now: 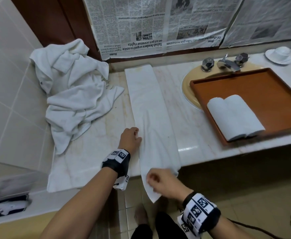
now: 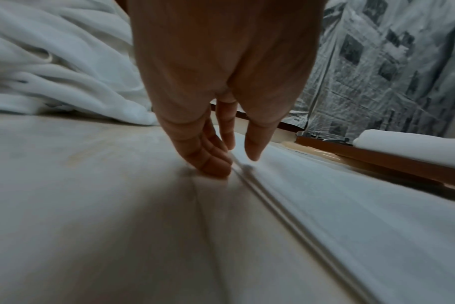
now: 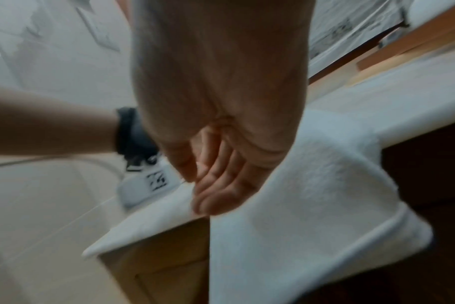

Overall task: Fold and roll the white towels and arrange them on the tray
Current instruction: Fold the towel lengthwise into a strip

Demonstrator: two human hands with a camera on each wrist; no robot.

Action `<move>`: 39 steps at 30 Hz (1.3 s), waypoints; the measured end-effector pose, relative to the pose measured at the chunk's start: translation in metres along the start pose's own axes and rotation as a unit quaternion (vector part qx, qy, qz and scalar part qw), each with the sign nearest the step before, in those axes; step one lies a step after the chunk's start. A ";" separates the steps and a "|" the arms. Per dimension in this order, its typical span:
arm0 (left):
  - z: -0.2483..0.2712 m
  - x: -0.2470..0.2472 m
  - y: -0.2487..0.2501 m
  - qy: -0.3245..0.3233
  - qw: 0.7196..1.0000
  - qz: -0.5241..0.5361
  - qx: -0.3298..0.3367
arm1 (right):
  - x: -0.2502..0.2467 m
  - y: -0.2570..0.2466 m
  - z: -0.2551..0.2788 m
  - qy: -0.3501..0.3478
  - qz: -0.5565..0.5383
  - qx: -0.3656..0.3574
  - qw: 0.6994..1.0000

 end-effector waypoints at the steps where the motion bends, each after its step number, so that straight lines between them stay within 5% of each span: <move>1: 0.004 0.002 0.000 0.001 1.000 -0.006 0.007 | -0.022 -0.005 0.000 0.070 0.019 -0.026 0.997; 4: 0.017 0.011 0.000 -0.016 0.999 -0.038 0.029 | -0.081 -0.021 -0.003 0.233 0.128 -0.110 0.958; 12: 0.019 0.006 -0.002 0.001 0.996 -0.086 0.005 | -0.108 0.004 -0.041 0.216 0.298 -0.053 0.928; 17: 0.010 -0.006 0.011 0.053 0.991 -0.123 0.003 | -0.137 -0.028 -0.067 0.311 0.266 -0.093 0.908; 23: -0.014 0.037 0.023 -0.045 0.969 -0.241 0.018 | -0.113 -0.031 -0.140 0.104 0.354 -0.090 0.925; 29: -0.018 0.033 -0.004 -0.039 0.967 -0.253 -0.023 | -0.156 0.004 -0.142 0.110 0.387 -0.057 0.914; 33: -0.036 0.017 0.007 0.011 0.981 -0.185 -0.065 | -0.166 -0.018 -0.152 0.159 0.347 -0.057 0.923; 36: -0.048 0.028 0.024 -0.015 0.976 -0.212 -0.036 | -0.147 -0.030 -0.170 0.111 0.350 -0.114 0.923; 39: -0.049 0.034 0.013 -0.044 0.967 -0.248 -0.041 | -0.155 -0.020 -0.183 0.104 0.370 -0.090 0.919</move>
Point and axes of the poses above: each hand's wrist, its own z-axis away from the middle knuckle, its own x-axis out of the palm, y = z × x, the point moved 9 cm from there along -z, towards the middle knuckle, and after that the axes turned 11 degrees about -z, right-handed, at the moved point
